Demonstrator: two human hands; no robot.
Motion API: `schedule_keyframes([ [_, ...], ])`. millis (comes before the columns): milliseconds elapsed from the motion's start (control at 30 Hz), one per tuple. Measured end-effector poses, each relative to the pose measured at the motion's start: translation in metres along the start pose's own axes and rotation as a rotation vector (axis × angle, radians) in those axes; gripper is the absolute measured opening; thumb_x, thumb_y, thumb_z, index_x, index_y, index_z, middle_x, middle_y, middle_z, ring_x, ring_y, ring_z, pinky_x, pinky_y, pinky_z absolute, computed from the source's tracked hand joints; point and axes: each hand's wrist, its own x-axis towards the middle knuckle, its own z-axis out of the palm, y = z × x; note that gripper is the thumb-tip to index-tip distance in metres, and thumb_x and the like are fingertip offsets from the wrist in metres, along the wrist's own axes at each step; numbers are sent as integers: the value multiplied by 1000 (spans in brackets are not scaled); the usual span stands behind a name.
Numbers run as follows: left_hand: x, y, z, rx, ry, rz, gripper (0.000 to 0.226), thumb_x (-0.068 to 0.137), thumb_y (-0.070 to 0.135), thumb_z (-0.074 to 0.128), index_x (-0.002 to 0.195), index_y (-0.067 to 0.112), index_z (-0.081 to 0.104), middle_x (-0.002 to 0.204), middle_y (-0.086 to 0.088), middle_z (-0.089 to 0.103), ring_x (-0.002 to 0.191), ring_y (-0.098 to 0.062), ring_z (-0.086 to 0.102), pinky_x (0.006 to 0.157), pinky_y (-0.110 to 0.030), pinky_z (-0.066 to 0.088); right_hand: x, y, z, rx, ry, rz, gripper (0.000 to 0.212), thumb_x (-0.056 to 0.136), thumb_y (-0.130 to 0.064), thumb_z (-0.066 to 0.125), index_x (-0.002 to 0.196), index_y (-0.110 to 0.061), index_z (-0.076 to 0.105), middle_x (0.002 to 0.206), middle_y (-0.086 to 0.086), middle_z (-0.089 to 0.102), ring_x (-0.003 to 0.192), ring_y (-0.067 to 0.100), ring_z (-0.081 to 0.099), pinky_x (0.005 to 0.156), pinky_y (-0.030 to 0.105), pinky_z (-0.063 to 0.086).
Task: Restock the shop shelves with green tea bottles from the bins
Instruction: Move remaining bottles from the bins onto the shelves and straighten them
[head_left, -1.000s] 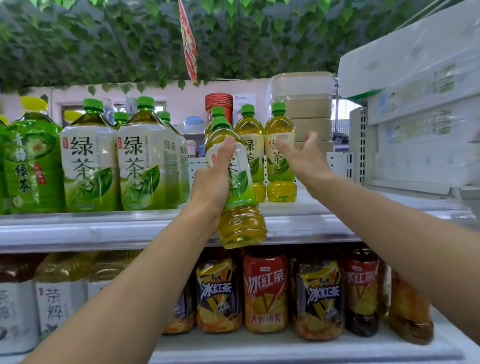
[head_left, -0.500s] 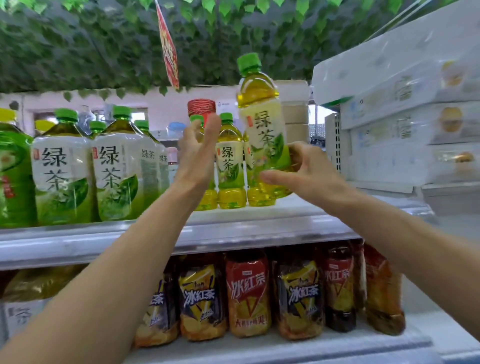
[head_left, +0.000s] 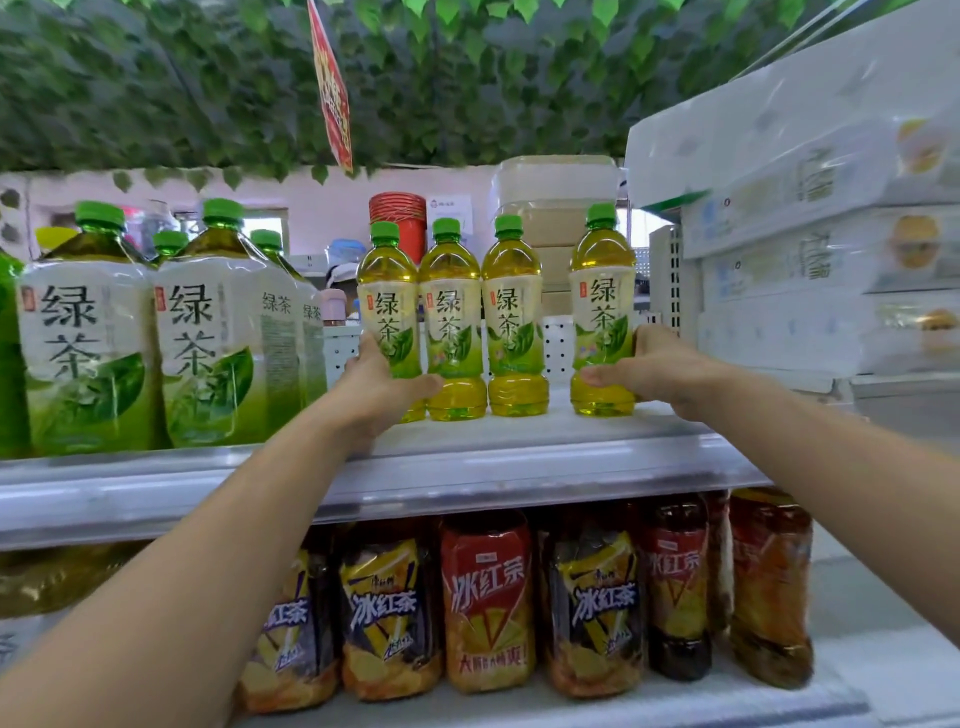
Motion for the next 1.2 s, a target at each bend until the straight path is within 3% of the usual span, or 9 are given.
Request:
schedule_keyframes([
  [100,2,-1,-1,20,4,0,102,86,46,73,159,20,7,157,-8,36,142,-29,38,119,-46,30,6,-3,2,-14,-41,16,43,82,-16,81,119,-15,61,107,3,68,94,17,60,87,34,44],
  [367,1,-5,0,-55,32,39,99,83,38,78,157,19,16,152,-4,43,137,-26,45,116,-47,35,21,-8,19,-67,-47,34,42,85,-18,78,120,-16,56,108,4,62,99,21,56,85,36,45],
  [600,-2,-4,3,65,48,37,97,84,44,75,157,20,15,153,-8,43,136,-31,46,114,-50,39,23,-9,21,-128,-87,31,54,88,-18,74,137,-12,52,132,8,61,120,26,54,103,37,41],
  [700,-11,3,4,255,130,88,88,91,51,64,157,13,18,152,-14,42,135,-35,46,112,-49,40,13,-12,22,-293,-64,12,59,92,-33,68,141,-9,45,137,12,54,125,30,51,110,43,41],
  [800,-31,11,5,516,314,249,84,96,55,53,158,15,15,158,-14,34,141,-35,37,115,-50,34,-17,-13,20,-514,128,-119,68,93,-51,59,144,-9,40,145,16,40,133,35,40,109,51,38],
  [900,-66,13,14,694,448,442,82,95,64,41,159,19,14,158,-8,36,145,-28,32,120,-52,21,-65,-8,22,-580,312,-397,67,96,-49,54,149,-12,37,154,11,32,141,31,32,113,49,32],
  [967,-97,8,26,678,476,514,81,94,65,36,158,19,18,155,-6,40,145,-27,33,121,-53,19,-99,3,26,-595,373,-563,60,96,-44,55,146,-13,42,150,9,39,138,29,37,111,46,33],
  [1067,-147,-5,51,611,501,609,76,96,61,42,155,15,31,142,-10,52,134,-30,46,116,-52,30,-149,30,34,-597,417,-712,50,94,-39,56,135,-11,54,136,9,53,124,30,50,97,44,42],
  [1200,-210,-30,92,557,433,656,70,92,55,49,144,9,47,122,-11,64,110,-30,59,96,-40,43,-208,76,45,-640,353,-735,48,90,-39,52,127,-10,60,124,8,62,107,28,61,84,39,48],
])
